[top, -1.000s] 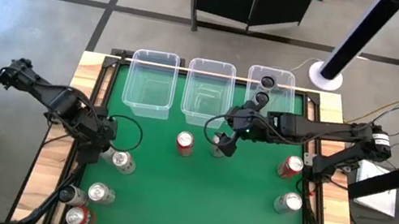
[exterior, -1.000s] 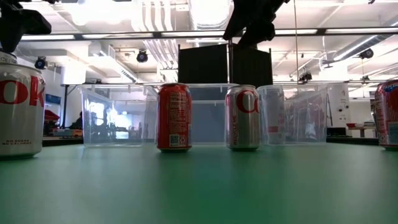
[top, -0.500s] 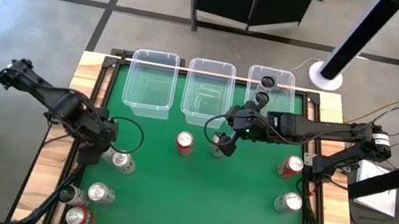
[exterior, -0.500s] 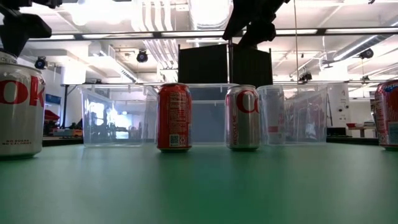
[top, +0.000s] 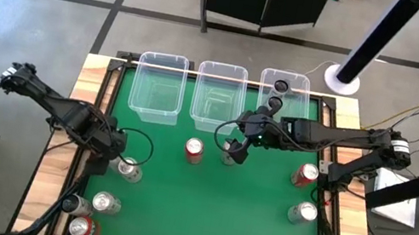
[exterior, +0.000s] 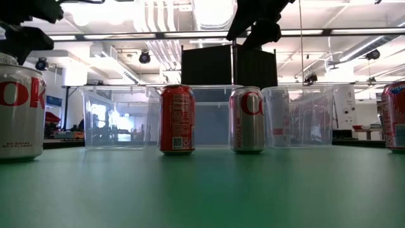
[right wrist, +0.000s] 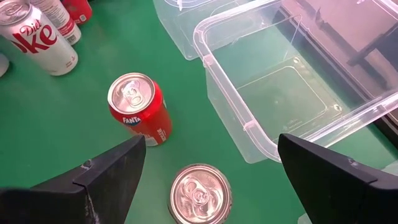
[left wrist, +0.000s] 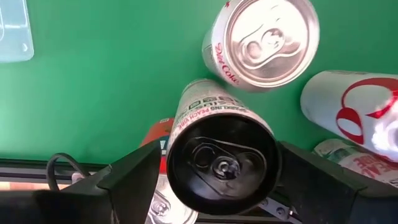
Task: Sort soda cans
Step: Put the top white-pink soda can into the right transparent bin
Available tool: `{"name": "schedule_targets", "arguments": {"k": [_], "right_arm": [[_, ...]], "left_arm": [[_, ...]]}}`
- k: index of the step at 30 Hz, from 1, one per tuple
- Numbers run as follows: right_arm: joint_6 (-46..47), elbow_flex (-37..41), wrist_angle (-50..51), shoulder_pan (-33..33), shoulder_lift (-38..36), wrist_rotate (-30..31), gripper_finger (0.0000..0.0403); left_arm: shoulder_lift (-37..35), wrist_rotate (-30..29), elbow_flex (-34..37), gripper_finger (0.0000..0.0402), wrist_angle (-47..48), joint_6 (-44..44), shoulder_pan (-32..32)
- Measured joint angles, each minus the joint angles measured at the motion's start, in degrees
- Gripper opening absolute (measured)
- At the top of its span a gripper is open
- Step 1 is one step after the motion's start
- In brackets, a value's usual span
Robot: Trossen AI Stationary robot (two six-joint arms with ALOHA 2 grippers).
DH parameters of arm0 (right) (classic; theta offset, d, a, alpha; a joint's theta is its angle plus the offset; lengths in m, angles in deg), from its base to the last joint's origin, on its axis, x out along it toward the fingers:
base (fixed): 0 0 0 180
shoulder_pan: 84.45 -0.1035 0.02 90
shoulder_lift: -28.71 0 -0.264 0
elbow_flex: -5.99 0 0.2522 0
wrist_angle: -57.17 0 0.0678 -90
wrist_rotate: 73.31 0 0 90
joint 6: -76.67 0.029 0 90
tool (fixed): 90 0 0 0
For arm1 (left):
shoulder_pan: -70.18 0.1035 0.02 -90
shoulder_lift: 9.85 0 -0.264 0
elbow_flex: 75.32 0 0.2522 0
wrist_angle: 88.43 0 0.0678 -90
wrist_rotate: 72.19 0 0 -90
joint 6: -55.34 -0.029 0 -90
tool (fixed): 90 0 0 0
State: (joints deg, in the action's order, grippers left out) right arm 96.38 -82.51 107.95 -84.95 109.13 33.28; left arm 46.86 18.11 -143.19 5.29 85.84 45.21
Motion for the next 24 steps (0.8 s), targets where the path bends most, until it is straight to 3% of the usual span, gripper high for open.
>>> {"name": "schedule_targets", "arguments": {"k": [8,15,17,24], "right_arm": [[0.3,0.0,0.0,0.0,0.0,0.0,0.0361],[0.3,0.0,0.0,0.0,0.0,0.1,0.0361],[0.2,0.0,0.0,0.0,-0.1,0.1,0.0361],[-0.1,0.0,0.0,-0.3,0.3,0.1,0.0361]], "left_arm": [[0.2,0.3,4.1,0.0296,-3.0,-0.4,0.0],[-0.1,0.5,4.4,0.0234,-3.0,0.0,0.0],[-0.1,0.4,4.2,0.0234,-2.8,0.0,0.0],[-0.4,-7.9,-1.5,0.0234,-0.3,0.6,0.0]]}}
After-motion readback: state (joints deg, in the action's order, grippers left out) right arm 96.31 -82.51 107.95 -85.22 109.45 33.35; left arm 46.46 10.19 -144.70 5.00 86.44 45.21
